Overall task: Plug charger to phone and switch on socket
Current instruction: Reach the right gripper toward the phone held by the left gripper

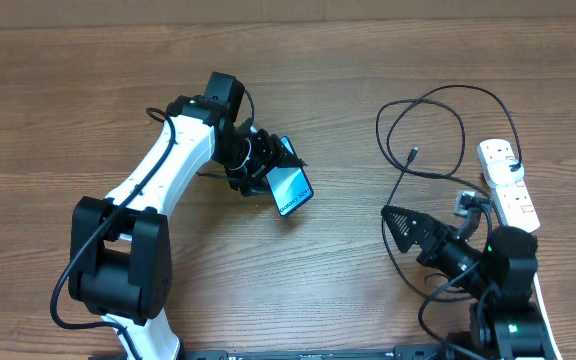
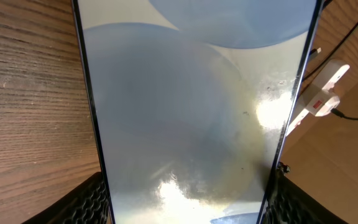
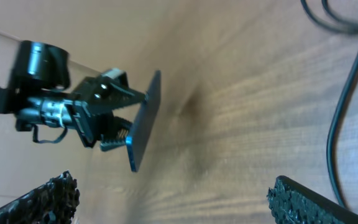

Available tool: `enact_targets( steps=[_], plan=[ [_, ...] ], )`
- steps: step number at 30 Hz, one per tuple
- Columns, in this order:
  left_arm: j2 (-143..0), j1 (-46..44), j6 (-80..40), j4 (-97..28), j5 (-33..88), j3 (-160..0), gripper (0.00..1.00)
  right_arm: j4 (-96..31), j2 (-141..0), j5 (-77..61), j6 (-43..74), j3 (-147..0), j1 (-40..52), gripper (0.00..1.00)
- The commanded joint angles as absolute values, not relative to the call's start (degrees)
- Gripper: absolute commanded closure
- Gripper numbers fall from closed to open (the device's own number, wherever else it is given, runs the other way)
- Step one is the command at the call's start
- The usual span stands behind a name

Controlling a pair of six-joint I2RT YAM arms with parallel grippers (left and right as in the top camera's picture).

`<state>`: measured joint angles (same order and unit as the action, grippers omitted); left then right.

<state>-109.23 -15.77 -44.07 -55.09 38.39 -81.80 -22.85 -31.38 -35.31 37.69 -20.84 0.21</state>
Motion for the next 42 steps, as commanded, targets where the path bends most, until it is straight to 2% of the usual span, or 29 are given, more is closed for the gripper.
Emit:
enact_targets(
  steps=[1, 9, 15, 16, 28, 40, 42],
  plan=[
    [-109.4, -15.8, -45.3, -54.7, 40.5, -83.2, 0.39, -26.3, -36.2, -32.5, 37.7, -25.8, 3.1, 0.01],
    [-109.4, -15.8, -48.3, -54.7, 40.5, -83.2, 0.4, -23.1, -45.4, -18.0, 42.9, -27.1, 14.7, 0.0],
    [-109.4, -15.8, -50.3, -53.6, 40.6, -83.2, 0.39, -7.1, -53.5, -12.6, 43.7, -27.1, 23.1, 0.0],
    [-109.4, -15.8, -50.4, -53.5, 40.6, -83.2, 0.39, -1.5, -57.3, -12.7, 43.7, -27.1, 24.6, 0.0],
    [-109.4, -15.8, -54.4, -49.9, 40.5, -83.2, 0.39, 24.0, -76.9, -14.1, 46.5, -27.1, 29.9, 0.0],
    [-109.4, -15.8, -55.9, -48.0, 40.1, -83.2, 0.39, 31.0, -82.4, -2.0, 53.0, -27.1, 35.0, 0.0],
    [-109.4, -15.8, -56.0, -47.9, 40.1, -83.2, 0.4, 32.0, -82.4, -1.1, 53.0, -27.1, 35.4, 0.03]
  ],
)
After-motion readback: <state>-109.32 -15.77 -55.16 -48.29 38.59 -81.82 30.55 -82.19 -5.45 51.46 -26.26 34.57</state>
